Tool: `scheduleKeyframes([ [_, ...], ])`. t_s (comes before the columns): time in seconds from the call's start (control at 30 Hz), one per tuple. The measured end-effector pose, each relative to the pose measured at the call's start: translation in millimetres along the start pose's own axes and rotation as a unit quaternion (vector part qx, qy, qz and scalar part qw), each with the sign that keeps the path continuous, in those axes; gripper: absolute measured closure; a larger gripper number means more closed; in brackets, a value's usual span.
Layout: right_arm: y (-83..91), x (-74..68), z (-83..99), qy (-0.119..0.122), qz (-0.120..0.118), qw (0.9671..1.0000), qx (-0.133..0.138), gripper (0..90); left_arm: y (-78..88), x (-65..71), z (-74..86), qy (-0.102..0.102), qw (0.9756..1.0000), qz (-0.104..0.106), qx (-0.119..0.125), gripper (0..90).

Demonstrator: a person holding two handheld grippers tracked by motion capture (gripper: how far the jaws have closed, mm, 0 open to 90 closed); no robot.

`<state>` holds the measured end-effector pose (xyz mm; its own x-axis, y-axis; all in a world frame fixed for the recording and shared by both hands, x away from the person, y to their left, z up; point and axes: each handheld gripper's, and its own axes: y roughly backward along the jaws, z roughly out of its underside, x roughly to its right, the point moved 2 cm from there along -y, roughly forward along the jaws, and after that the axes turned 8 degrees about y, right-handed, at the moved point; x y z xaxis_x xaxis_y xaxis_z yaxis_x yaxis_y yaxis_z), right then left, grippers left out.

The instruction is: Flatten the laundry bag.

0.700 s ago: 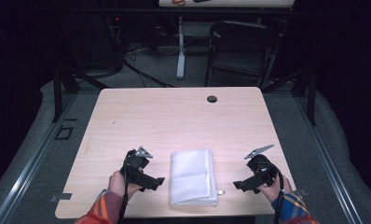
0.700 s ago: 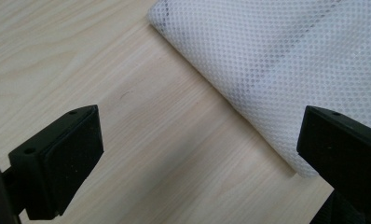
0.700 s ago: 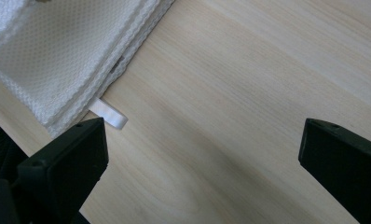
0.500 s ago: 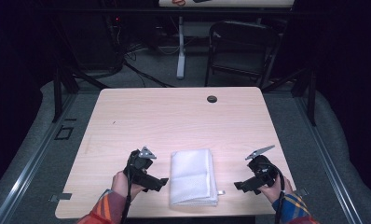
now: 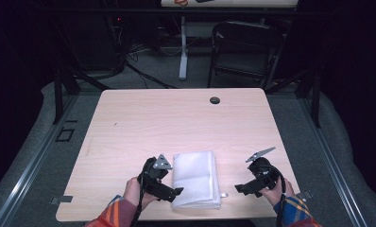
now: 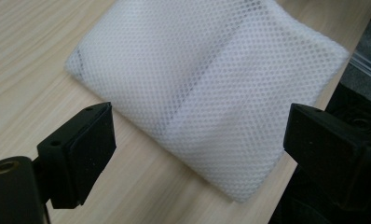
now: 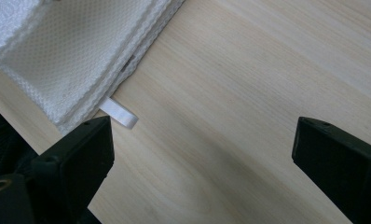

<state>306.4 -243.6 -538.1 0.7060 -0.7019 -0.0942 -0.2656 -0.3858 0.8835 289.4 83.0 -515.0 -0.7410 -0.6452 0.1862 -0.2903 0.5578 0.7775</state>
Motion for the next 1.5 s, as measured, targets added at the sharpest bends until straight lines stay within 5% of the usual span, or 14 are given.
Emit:
scheduleKeyframes([
  [0.37,1.3,-3.3,5.1,-0.01,-0.002,0.9999,0.006,7.7,-22.4,34.7,-8.8,-0.055,0.9979,0.033,-0.01,15.6],
  [0.57,1.5,-3.4,4.1,-0.002,0.0,1.0,-0.007,8.8,-36.9,44.0,-7.4,-0.075,0.9959,0.036,-0.035,19.1],
  [0.67,-0.3,-5.5,3.2,-0.008,-0.004,0.9999,0.009,9.0,-46.5,46.3,-4.3,-0.078,0.9955,0.027,-0.046,21.0],
  [1.0,-3.0,-10.5,0.5,0.002,-0.003,0.9999,-0.01,10.9,-75.7,46.9,1.3,-0.11,0.9895,-0.002,-0.093,29.3],
  [1.13,-6.0,-12.0,0.2,-0.011,-0.003,0.9999,0.004,11.3,-80.4,46.9,1.7,-0.118,0.9884,-0.004,-0.095,32.6],
  [1.23,-5.7,-10.4,-0.8,0.005,-0.008,0.9999,-0.014,11.4,-80.0,46.9,1.8,-0.123,0.9877,-0.004,-0.097,36.7],
  [1.5,-5.5,-17.1,-0.7,0.009,-0.017,0.9998,-0.01,13.7,-81.3,45.3,2.3,-0.139,0.9863,0.0,-0.089,49.9],
])
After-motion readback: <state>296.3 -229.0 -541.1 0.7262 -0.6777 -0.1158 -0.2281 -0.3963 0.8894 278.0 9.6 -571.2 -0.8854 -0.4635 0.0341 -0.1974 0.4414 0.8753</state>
